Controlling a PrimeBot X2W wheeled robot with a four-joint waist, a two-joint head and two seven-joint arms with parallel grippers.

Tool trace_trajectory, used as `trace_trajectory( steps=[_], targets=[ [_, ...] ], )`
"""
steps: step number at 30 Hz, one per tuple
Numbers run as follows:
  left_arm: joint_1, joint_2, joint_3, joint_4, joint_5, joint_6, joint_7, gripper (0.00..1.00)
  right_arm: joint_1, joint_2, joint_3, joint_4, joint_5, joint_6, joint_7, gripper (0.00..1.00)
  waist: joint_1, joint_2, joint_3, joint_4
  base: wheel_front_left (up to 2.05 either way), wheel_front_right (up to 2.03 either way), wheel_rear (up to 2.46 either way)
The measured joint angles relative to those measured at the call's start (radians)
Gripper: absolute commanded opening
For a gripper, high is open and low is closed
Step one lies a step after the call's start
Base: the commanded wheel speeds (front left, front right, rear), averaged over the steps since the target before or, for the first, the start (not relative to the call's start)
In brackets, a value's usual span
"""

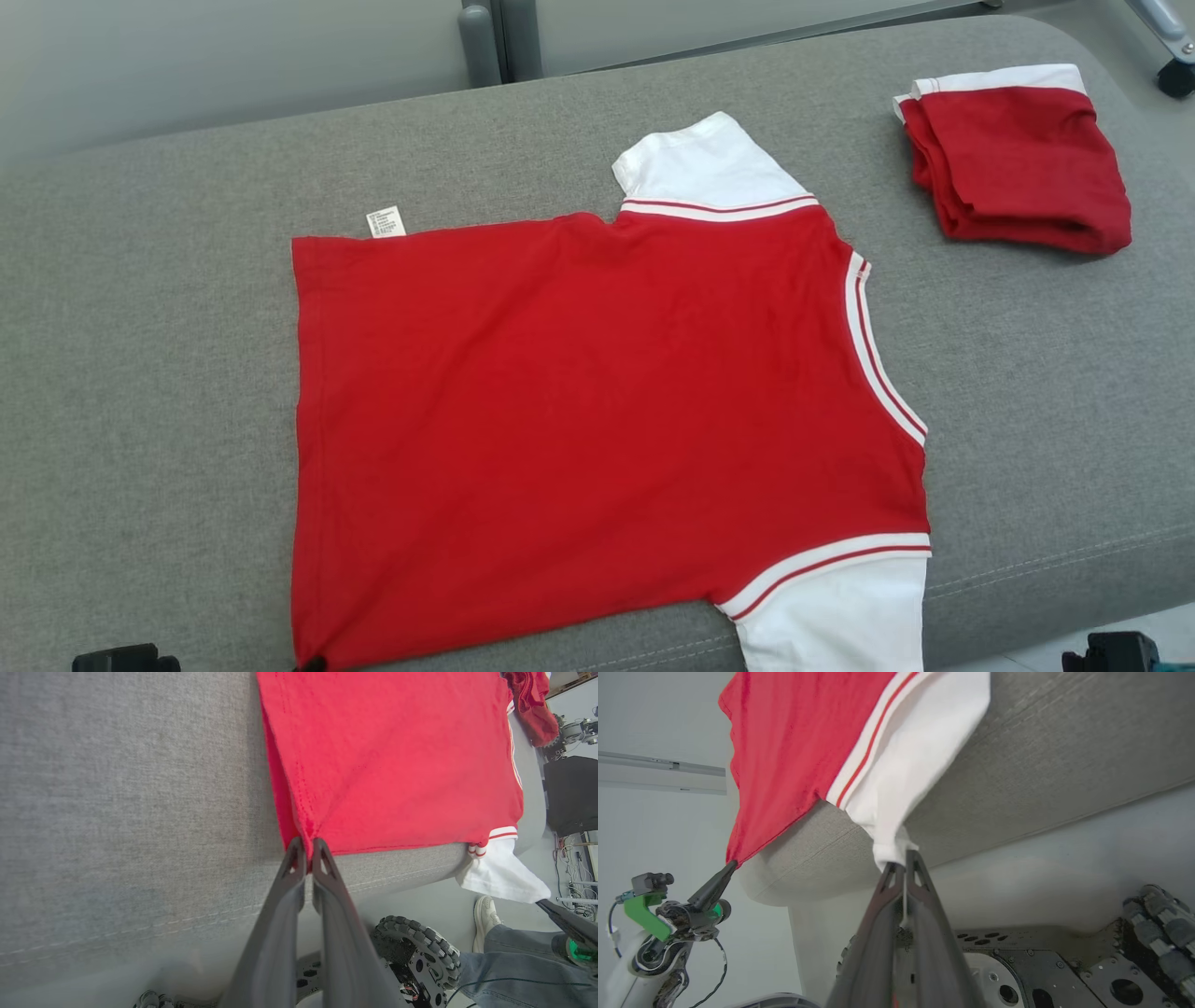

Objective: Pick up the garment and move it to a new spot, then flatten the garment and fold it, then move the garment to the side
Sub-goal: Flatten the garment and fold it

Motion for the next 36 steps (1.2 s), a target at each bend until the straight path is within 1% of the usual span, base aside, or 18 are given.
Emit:
trace_trajectory(
  steps=[4, 8, 14, 20, 25, 29, 32, 36],
  targets=[
    [0.0, 0.006, -0.014, -0.051, -0.007, 0.0, 0.032, 0.0, -0.012, -0.018, -0.014, -0.102, 0.062, 0.0, 0.022, 0.0, 0.0, 0.0, 0.002, 0.002, 0.0, 0.0, 0.0],
    [-0.001, 0.024, -0.021, -0.102, -0.024, 0.0, 0.075, 0.0, -0.027, -0.053, -0.057, -0.165, 0.101, 0.0, 0.034, 0.0, 0.0, 0.0, 0.006, 0.005, 0.0, 0.0, 0.0],
    [-0.012, 0.049, -0.021, -0.156, -0.079, 0.014, 0.147, 0.0, -0.063, -0.12, -0.119, -0.201, 0.113, 0.0, 0.072, 0.0, 0.0, 0.0, 0.032, 0.011, 0.0, 0.0, 0.0],
    [-0.061, 0.092, -0.006, -0.17, -0.094, 0.035, 0.203, 0.0, -0.097, -0.146, -0.168, -0.222, 0.144, -0.004, 0.089, 0.0, 0.0, 0.0, 0.063, 0.018, 0.0, 0.0, 0.0],
    [-0.126, 0.108, 0.035, -0.178, -0.143, 0.062, 0.247, 0.0, -0.146, -0.174, -0.21, -0.24, 0.164, -0.022, 0.107, 0.0, 0.0, 0.0, 0.099, 0.029, 0.0, 0.0, 0.0],
    [-0.18, 0.135, 0.057, -0.18, -0.158, 0.084, 0.282, 0.0, -0.195, -0.195, -0.214, -0.254, 0.17, -0.038, 0.138, 0.0, 0.0, 0.0, 0.129, 0.038, 0.0, 0.0, 0.0],
    [-0.215, 0.134, 0.054, -0.183, -0.203, 0.093, 0.317, 0.0, -0.236, -0.201, -0.219, -0.253, 0.179, -0.049, 0.153, 0.0, 0.0, 0.0, 0.151, 0.043, 0.0, 0.0, 0.0],
    [-0.283, 0.134, 0.048, -0.181, -0.218, 0.115, 0.36, 0.0, -0.282, -0.21, -0.223, -0.245, 0.19, -0.066, 0.171, 0.0, 0.0, 0.0, 0.176, 0.05, 0.0, 0.0, 0.0]
  ],
)
